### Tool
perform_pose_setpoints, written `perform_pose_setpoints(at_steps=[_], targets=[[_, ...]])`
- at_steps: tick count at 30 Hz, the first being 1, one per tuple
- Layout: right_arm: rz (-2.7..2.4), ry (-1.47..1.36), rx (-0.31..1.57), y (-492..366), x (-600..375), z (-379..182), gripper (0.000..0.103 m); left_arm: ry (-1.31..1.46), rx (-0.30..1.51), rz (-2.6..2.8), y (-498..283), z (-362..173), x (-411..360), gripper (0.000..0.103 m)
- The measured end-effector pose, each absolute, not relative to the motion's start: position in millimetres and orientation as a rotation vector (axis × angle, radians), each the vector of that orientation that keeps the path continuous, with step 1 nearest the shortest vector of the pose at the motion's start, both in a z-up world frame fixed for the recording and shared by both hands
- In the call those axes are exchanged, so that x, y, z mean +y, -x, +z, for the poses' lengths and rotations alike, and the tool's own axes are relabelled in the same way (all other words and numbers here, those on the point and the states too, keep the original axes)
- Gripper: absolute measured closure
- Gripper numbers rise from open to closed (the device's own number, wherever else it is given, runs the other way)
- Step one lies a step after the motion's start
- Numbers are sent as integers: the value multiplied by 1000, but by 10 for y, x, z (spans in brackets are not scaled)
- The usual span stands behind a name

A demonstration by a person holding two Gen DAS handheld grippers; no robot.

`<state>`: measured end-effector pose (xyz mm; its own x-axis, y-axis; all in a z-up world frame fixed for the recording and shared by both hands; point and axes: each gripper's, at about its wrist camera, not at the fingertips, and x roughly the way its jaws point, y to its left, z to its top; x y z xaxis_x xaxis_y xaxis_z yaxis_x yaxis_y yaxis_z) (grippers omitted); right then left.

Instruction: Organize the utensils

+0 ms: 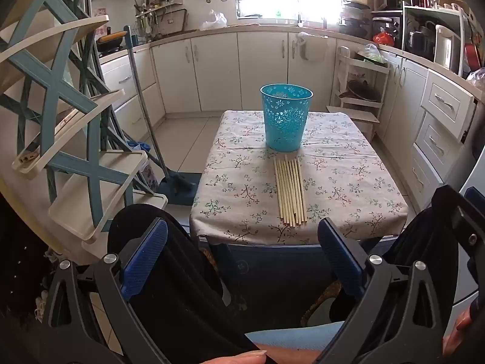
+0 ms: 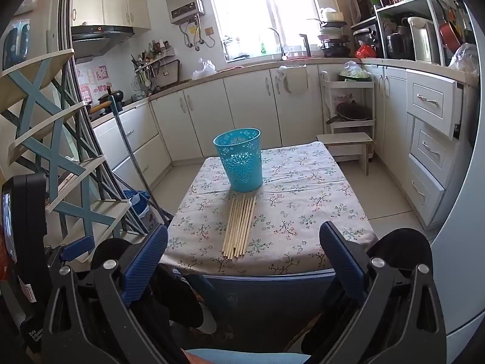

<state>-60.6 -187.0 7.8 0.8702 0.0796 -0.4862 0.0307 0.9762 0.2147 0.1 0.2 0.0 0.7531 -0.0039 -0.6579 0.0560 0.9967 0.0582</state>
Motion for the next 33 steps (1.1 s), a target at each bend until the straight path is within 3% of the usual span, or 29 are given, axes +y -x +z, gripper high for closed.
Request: perform_pose_setpoints(at_steps=[33], targets=[[25,-216,529,565,-1816,59,7,-36,729,-53,6,-48,33,7]])
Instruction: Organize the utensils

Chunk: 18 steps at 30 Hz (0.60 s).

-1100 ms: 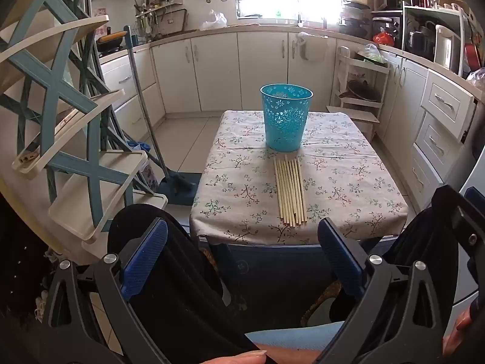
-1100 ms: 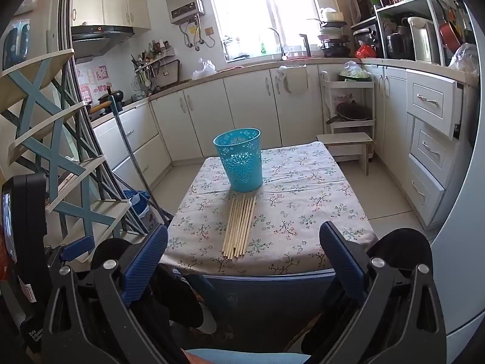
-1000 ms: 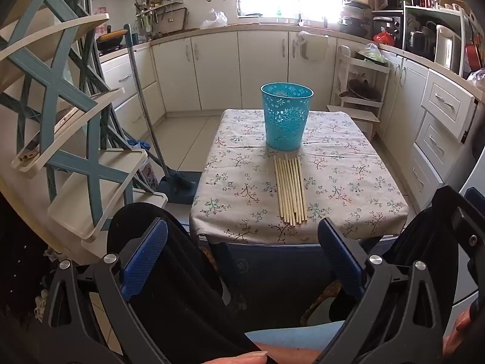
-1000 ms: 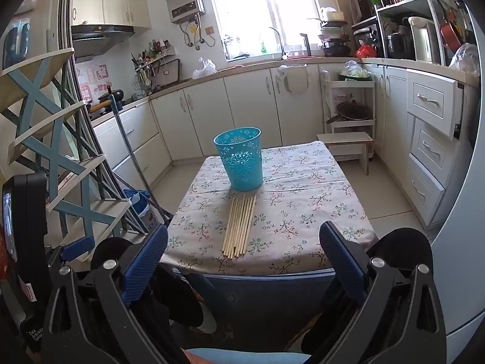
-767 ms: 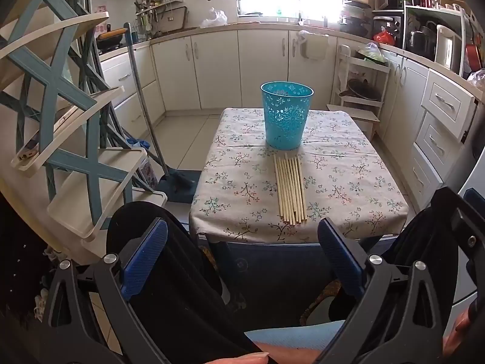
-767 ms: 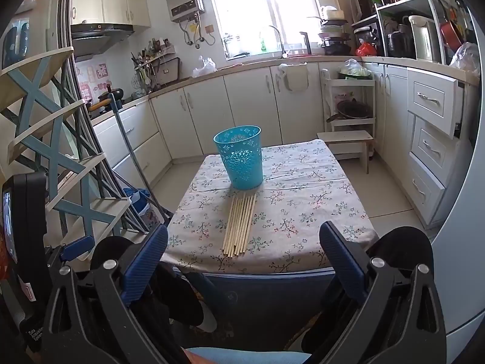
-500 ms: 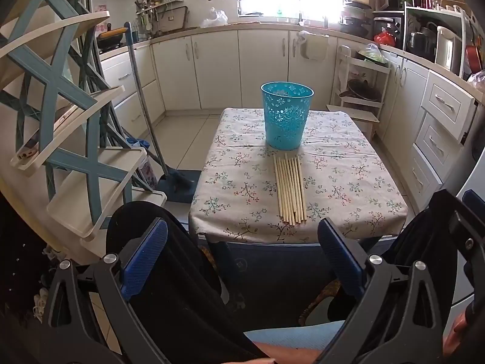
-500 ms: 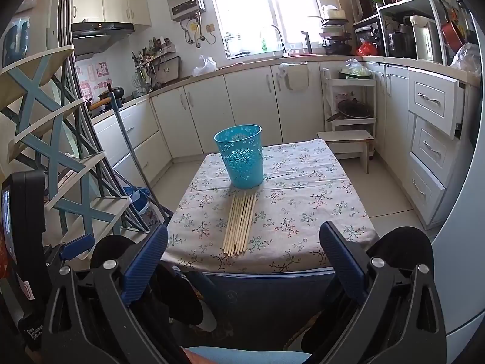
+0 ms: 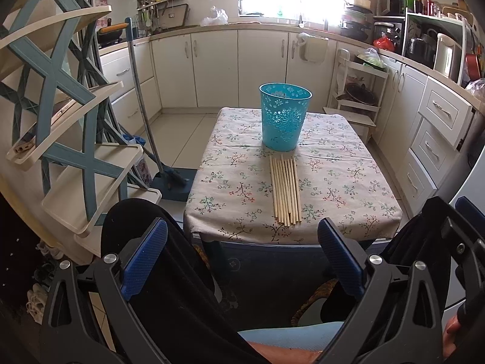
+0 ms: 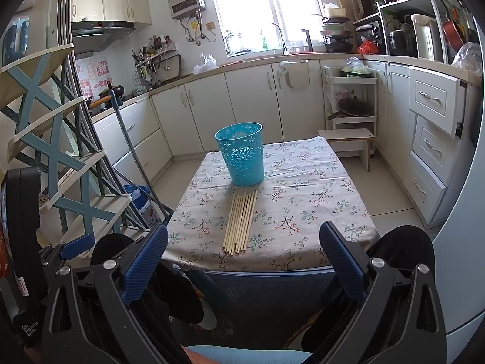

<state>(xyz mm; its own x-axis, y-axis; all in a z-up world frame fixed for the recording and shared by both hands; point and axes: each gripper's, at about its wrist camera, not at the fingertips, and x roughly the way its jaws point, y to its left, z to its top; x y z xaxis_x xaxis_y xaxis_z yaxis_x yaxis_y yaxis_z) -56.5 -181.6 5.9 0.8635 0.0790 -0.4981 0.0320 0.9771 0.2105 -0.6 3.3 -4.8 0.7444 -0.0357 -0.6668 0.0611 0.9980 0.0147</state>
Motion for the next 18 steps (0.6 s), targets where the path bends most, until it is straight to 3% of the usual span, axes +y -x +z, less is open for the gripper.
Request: perform_pose_setpoints(at_steps=[18], targets=[[24,-217,536,561,-1799,32,7,-32,737,-50,5,-37,51,7]])
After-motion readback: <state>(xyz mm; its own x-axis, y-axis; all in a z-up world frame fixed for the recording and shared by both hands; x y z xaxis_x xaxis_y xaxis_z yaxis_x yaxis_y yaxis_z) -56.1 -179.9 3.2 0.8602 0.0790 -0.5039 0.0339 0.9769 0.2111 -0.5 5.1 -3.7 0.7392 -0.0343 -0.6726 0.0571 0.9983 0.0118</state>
